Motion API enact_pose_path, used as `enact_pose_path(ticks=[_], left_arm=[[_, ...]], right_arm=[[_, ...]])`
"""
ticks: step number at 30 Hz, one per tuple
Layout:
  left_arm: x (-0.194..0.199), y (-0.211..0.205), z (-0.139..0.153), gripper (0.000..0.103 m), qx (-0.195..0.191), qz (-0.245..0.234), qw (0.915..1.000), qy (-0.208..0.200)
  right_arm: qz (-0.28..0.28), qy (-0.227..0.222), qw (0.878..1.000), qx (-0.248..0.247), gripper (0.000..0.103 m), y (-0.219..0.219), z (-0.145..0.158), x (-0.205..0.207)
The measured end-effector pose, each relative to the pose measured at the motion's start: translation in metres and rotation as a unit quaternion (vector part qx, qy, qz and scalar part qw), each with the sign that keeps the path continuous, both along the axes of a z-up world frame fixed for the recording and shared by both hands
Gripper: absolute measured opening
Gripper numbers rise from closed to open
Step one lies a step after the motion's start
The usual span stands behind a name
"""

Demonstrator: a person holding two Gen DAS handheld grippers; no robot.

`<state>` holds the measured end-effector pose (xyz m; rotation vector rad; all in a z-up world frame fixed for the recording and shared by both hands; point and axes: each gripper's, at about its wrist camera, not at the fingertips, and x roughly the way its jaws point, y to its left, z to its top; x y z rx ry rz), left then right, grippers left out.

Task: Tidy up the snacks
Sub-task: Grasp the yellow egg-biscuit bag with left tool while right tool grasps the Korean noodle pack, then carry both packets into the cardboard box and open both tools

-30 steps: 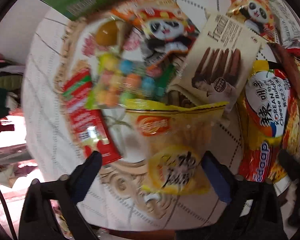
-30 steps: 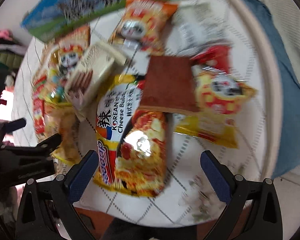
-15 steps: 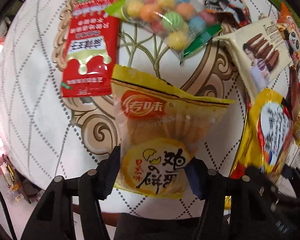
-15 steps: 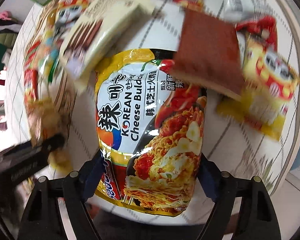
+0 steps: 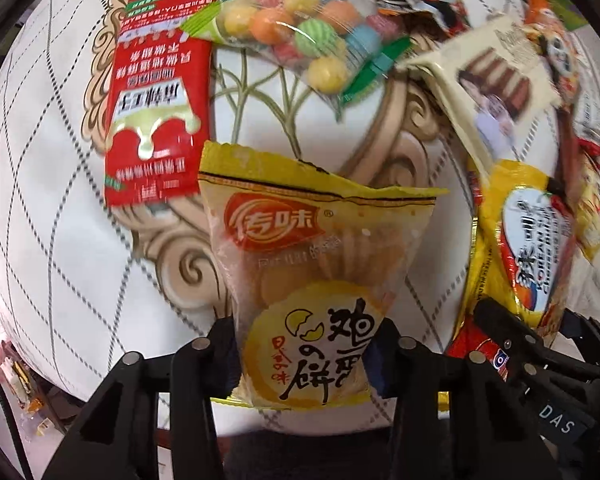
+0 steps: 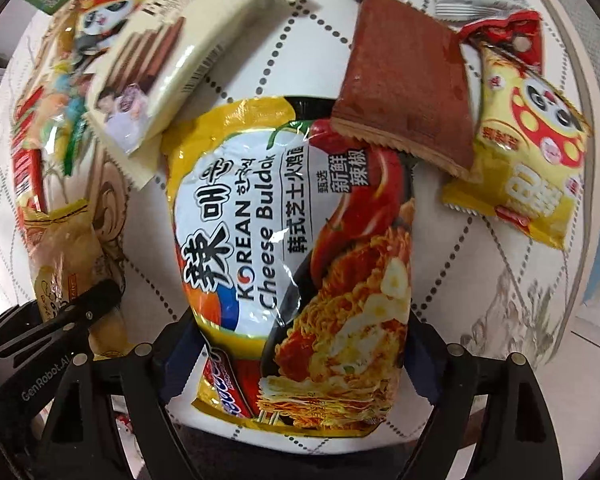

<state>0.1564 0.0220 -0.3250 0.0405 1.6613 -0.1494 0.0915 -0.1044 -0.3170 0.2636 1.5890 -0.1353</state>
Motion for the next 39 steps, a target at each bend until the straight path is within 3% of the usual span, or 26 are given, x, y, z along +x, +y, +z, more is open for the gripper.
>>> enact_pose_path(ticks=[5,13,19,23,26,31,33,39], left_arm=[[-0.011,0.009,0.021,0.043,-0.021,-0.007,0.9997,-0.003],[0.015,0.013,0.091,0.043,-0.066,0.015,0.9971,-0.035],[0.061,-0.018,0.166,0.043,-0.102,0.015,0.9908,-0.087],[0.115,-0.031,0.207,0.043,-0.128,0.02,0.9853,-0.111],[0.168,-0.042,0.23,0.043,-0.134,0.029,0.9823,-0.128],[0.26,-0.063,0.226,0.043,-0.12,0.036,0.9837,-0.129],[0.297,-0.072,0.209,0.043,-0.103,0.033,0.9875,-0.114],[0.357,-0.095,0.159,0.043,-0.09,0.03,0.9937,-0.059]], right_arm=[[0.002,-0.02,0.999,0.033,0.088,0.006,0.021,-0.01],[0.011,-0.09,0.992,0.089,0.088,0.017,0.076,-0.011],[0.014,-0.162,0.98,0.114,0.088,-0.015,0.15,0.029],[0.013,-0.219,0.969,0.114,0.088,-0.044,0.202,0.068],[0.017,-0.255,0.962,0.1,0.088,-0.059,0.22,0.105],[0.026,-0.285,0.956,0.072,0.088,-0.076,0.226,0.176],[0.03,-0.284,0.956,0.064,0.088,-0.088,0.219,0.206],[0.052,-0.264,0.962,0.047,0.088,-0.102,0.197,0.292]])
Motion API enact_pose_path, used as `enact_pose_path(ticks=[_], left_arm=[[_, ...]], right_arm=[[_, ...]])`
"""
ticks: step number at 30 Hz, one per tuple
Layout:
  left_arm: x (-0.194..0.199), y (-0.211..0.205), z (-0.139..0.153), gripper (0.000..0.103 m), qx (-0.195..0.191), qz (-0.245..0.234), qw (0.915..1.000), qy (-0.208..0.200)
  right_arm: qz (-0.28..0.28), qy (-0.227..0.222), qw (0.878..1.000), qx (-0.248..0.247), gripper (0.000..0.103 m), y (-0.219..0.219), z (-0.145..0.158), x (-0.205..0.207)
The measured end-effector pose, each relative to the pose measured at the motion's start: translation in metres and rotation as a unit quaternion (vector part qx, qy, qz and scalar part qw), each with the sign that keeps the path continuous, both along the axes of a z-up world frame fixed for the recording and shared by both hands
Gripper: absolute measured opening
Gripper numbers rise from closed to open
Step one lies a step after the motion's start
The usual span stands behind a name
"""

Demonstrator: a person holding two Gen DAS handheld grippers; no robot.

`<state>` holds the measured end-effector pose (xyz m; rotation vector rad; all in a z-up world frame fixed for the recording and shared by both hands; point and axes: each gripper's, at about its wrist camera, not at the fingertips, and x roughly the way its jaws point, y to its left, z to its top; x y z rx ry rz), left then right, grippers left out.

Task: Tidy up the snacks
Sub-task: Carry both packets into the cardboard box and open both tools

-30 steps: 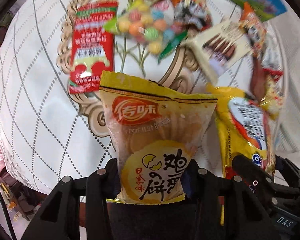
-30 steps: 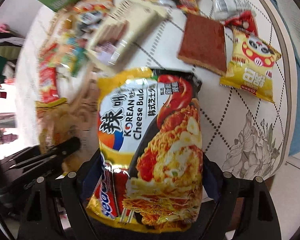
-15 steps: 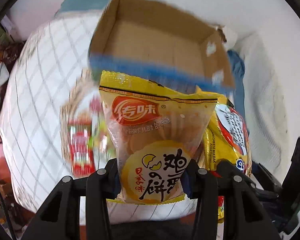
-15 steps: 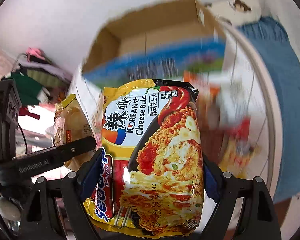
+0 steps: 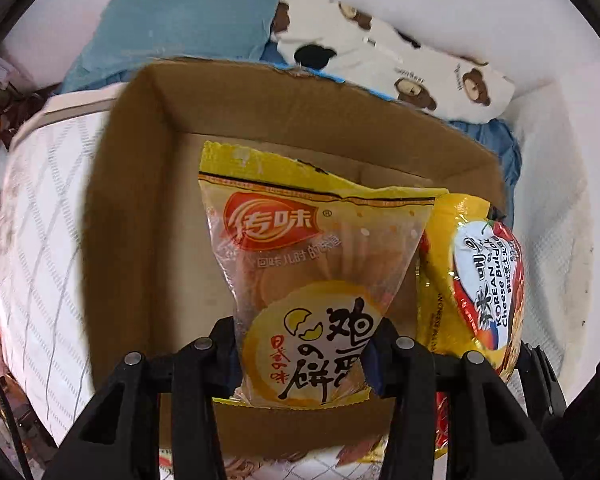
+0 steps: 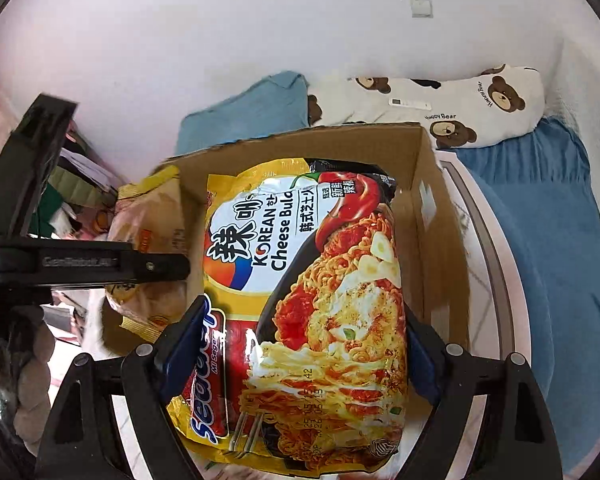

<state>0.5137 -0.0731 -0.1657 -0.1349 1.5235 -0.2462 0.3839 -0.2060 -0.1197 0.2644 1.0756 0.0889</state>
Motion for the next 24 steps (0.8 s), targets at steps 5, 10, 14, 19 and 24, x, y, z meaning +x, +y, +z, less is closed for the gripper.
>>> enact_pose_path(ticks=[5,10,14,19,24], left_arm=[[0.027,-0.015,-0.03,0.043,0.0,-0.002,0.9995,0.03],[0.037,-0.025,-0.047,0.044,0.02,-0.003,0.9985,0.05],[0.04,-0.031,-0.053,0.085,0.039,-0.027,0.9978,0.047],[0.032,-0.026,-0.045,0.09,0.042,-0.027,0.998,0.039],[0.016,-0.011,-0.029,0.09,0.048,-0.024,0.9982,0.026]], right_arm=[[0.001,0.023,1.0,-0.009,0.088,-0.002,-0.03,0.046],[0.011,0.044,0.999,-0.001,0.083,-0.001,-0.057,0.071],[0.006,0.086,0.996,-0.002,0.1,-0.006,-0.075,0.092],[0.008,0.098,0.995,-0.019,0.1,-0.01,-0.073,0.104],[0.0,0.111,0.993,-0.025,0.1,-0.012,-0.067,0.095]])
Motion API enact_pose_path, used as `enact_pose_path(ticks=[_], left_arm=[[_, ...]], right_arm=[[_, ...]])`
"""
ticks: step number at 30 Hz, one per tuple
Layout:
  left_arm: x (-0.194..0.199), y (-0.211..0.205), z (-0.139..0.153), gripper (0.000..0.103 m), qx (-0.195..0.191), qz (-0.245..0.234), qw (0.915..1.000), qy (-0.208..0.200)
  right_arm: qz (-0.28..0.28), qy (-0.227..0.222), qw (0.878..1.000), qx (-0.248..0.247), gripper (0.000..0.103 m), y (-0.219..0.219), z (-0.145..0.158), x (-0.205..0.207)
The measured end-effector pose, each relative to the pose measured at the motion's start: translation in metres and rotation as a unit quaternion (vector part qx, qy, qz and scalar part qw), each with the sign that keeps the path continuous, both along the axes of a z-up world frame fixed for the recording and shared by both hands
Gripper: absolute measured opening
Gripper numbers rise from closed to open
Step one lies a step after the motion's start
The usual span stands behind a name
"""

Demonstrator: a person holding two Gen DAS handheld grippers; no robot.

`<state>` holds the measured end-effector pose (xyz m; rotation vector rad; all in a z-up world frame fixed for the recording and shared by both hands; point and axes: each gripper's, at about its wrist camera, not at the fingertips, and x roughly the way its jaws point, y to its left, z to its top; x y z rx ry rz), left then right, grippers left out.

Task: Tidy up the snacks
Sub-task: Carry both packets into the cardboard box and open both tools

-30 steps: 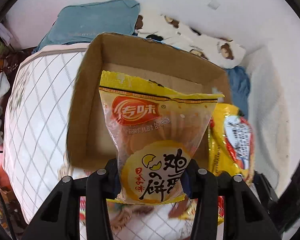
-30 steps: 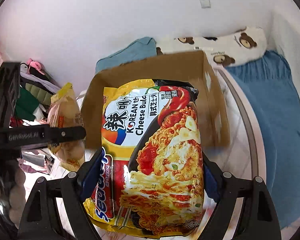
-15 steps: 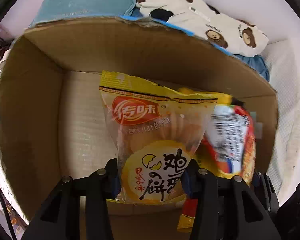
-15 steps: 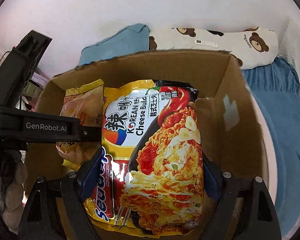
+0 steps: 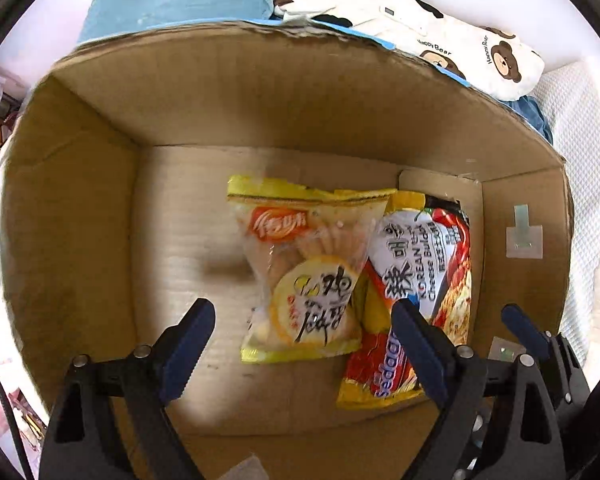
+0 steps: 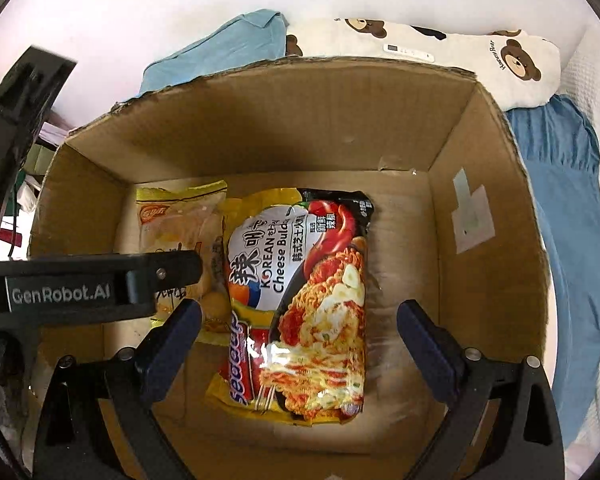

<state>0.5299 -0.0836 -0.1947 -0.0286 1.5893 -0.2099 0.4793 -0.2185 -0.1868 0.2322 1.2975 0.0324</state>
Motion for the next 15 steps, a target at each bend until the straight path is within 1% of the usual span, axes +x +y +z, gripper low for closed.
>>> enact_pose_path(ticks=[4,7,10,14,15], left_arm=[[-0.017,0.012,0.017,0.09,0.008,-0.003,0.9998,-0.019],[-0.028,0.023,0.032,0.09,0.005,0.0,0.9994,-0.034],[-0.043,0.035,0.052,0.09,-0.003,0.005,0.9986,-0.053],[-0.064,0.049,0.087,0.09,-0.01,0.006,0.9958,-0.091],[-0.063,0.042,0.091,0.09,-0.011,0.007,0.9952,-0.097]], right_arm=[[-0.008,0.006,1.0,-0.003,0.1,0.003,0.013,-0.019],[-0.009,0.004,1.0,-0.008,0.1,0.007,0.028,-0.029],[-0.009,-0.007,1.0,-0.013,0.1,0.011,0.046,-0.042],[-0.012,-0.028,0.999,-0.018,0.1,0.015,0.074,-0.057],[-0.013,-0.037,0.999,-0.017,0.1,0.016,0.083,-0.063]])
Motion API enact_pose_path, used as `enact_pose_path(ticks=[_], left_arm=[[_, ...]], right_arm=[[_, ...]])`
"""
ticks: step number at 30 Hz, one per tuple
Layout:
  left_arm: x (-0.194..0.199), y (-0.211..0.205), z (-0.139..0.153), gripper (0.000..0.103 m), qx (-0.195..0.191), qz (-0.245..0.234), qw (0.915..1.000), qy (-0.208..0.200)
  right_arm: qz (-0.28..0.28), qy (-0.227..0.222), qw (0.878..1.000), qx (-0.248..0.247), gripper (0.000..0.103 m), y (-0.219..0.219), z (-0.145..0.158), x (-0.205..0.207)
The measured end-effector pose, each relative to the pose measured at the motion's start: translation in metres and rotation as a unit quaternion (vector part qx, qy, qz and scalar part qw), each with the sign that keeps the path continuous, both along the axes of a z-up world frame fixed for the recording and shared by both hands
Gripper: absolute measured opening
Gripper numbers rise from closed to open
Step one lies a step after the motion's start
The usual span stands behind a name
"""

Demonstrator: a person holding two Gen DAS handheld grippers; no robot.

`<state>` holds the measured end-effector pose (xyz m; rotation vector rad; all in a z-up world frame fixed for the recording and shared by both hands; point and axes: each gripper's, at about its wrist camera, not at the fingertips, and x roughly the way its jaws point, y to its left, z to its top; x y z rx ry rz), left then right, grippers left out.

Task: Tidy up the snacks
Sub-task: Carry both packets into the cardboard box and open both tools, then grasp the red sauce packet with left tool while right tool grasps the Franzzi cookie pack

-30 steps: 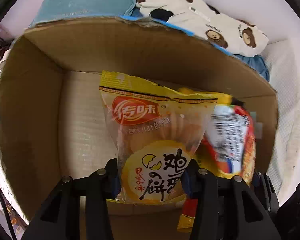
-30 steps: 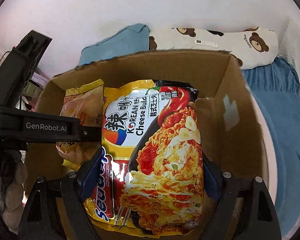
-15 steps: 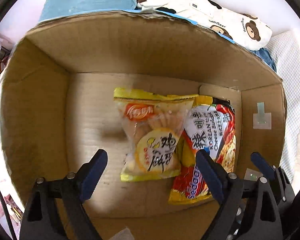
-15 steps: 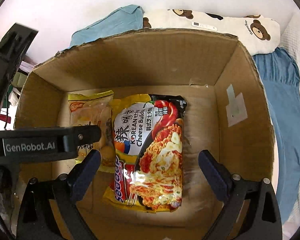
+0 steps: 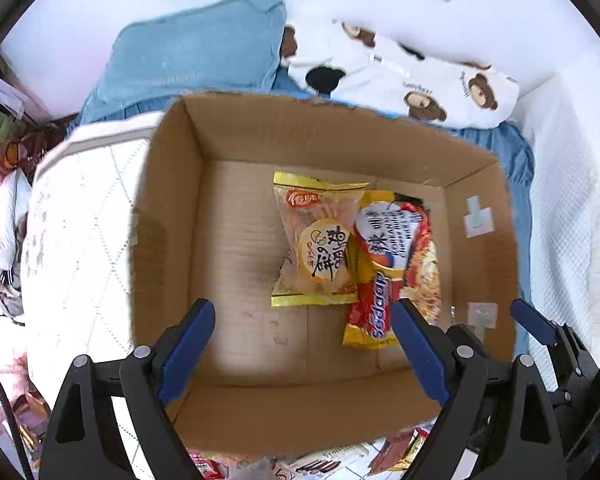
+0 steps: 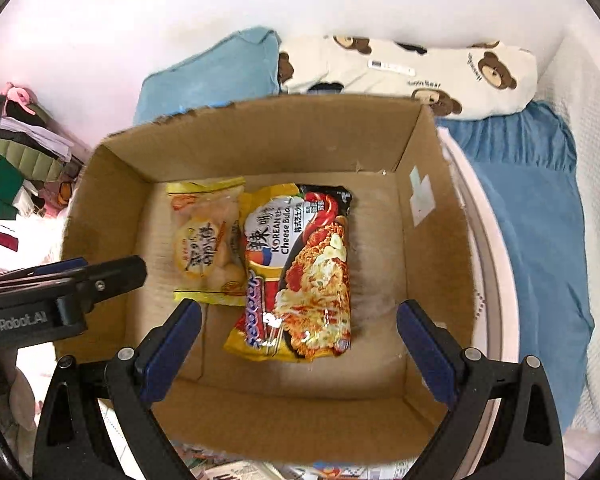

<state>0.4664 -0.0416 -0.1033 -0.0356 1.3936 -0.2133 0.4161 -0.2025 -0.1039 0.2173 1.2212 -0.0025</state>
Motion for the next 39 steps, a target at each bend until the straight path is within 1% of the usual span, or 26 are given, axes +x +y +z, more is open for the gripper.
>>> enact_pose_path(ticks=[2,4,6,8,11,14,16,17,19,20,21,24,26,27,28,30,32,34,35,36,37,38,39], left_arm=[[-0.011,0.005,0.016,0.09,-0.006,0.001,0.9998,-0.016],[-0.017,0.003,0.027,0.09,-0.014,0.002,0.9996,-0.025],[-0.034,0.011,0.038,0.09,-0.021,0.007,0.999,-0.038],[-0.049,0.019,0.044,0.09,-0.022,0.012,0.9984,-0.051],[-0.086,0.042,0.041,0.09,-0.01,0.025,0.9977,-0.062],[-0.122,0.07,0.021,0.09,0.007,0.038,0.9979,-0.053],[-0.146,0.089,-0.003,0.09,0.019,0.043,0.9985,-0.029],[-0.159,0.1,-0.019,0.09,0.025,0.047,0.9985,-0.011],[-0.178,0.118,-0.049,0.09,0.038,0.056,0.9975,0.019],[-0.185,0.123,-0.061,0.09,0.042,0.061,0.9967,0.032],[-0.193,0.133,-0.08,0.09,0.043,0.071,0.9951,0.053],[-0.206,0.143,-0.112,0.09,0.05,0.082,0.9921,0.081],[-0.209,0.144,-0.129,0.09,0.066,0.078,0.9909,0.087],[-0.209,0.142,-0.14,0.09,0.085,0.07,0.9898,0.09],[-0.209,0.141,-0.146,0.09,0.092,0.065,0.9894,0.092],[-0.207,0.137,-0.163,0.09,0.112,0.053,0.9875,0.097],[-0.206,0.134,-0.174,0.09,0.116,0.043,0.9871,0.101],[-0.206,0.13,-0.184,0.09,0.117,0.03,0.9876,0.1],[-0.207,0.129,-0.188,0.088,0.117,0.026,0.9877,0.1],[-0.209,0.128,-0.19,0.081,0.111,0.025,0.9887,0.097],[-0.212,0.127,-0.19,0.079,0.106,0.021,0.9899,0.092],[-0.215,0.127,-0.19,0.069,0.104,0.019,0.9905,0.087],[-0.22,0.127,-0.19,0.056,0.102,0.017,0.991,0.085]], right_arm=[[-0.005,-0.011,1.0,0.003,0.1,0.001,0.013,-0.011],[-0.008,-0.022,1.0,0.009,0.1,0.003,0.024,-0.021],[-0.011,-0.034,0.999,0.014,0.1,0.005,0.033,-0.035],[-0.014,-0.04,0.999,0.023,0.1,0.008,0.038,-0.052],[-0.006,-0.025,0.998,0.05,0.1,0.015,0.032,-0.084],[-0.01,0.0,0.997,0.072,0.1,0.028,0.011,-0.125],[-0.023,0.025,0.994,0.102,0.1,0.035,-0.01,-0.149],[-0.029,0.043,0.991,0.121,0.1,0.039,-0.024,-0.159],[-0.041,0.088,0.981,0.166,0.1,0.05,-0.061,-0.176],[-0.051,0.104,0.978,0.175,0.1,0.055,-0.076,-0.183],[-0.064,0.117,0.974,0.181,0.1,0.058,-0.09,-0.189],[-0.107,0.132,0.969,0.177,0.1,0.064,-0.121,-0.199],[-0.13,0.14,0.967,0.171,0.1,0.068,-0.133,-0.198],[-0.14,0.139,0.966,0.165,0.1,0.07,-0.138,-0.197],[-0.143,0.138,0.967,0.157,0.1,0.074,-0.142,-0.194],[-0.15,0.135,0.97,0.135,0.091,0.08,-0.148,-0.188],[-0.141,0.143,0.975,0.095,0.07,0.088,-0.154,-0.184],[-0.117,0.135,0.981,0.07,0.069,0.094,-0.156,-0.185],[-0.099,0.135,0.984,0.057,0.068,0.097,-0.155,-0.187],[-0.069,0.136,0.988,0.035,0.068,0.104,-0.154,-0.191],[-0.046,0.142,0.988,0.024,0.068,0.109,-0.155,-0.193],[-0.022,0.15,0.988,0.015,0.068,0.112,-0.155,-0.197],[-0.001,0.156,0.988,0.006,0.068,0.115,-0.155,-0.202]])
